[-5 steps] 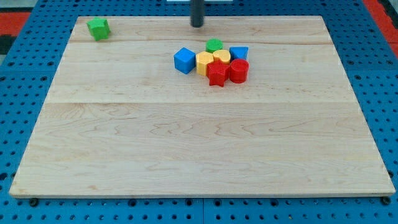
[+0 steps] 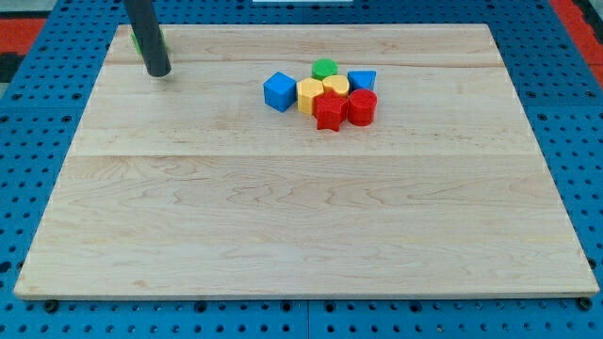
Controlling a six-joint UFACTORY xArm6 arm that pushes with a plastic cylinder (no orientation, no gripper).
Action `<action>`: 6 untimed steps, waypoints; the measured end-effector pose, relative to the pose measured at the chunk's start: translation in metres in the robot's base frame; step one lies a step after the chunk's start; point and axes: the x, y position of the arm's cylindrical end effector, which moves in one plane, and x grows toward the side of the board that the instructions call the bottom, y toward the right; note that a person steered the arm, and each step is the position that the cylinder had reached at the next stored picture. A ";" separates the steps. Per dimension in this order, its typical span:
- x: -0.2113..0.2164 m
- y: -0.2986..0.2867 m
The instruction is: Move the blue cube into the yellow hexagon
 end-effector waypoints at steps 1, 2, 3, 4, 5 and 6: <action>0.024 -0.003; 0.036 0.008; 0.036 0.043; 0.036 0.072; 0.036 0.096; 0.036 0.114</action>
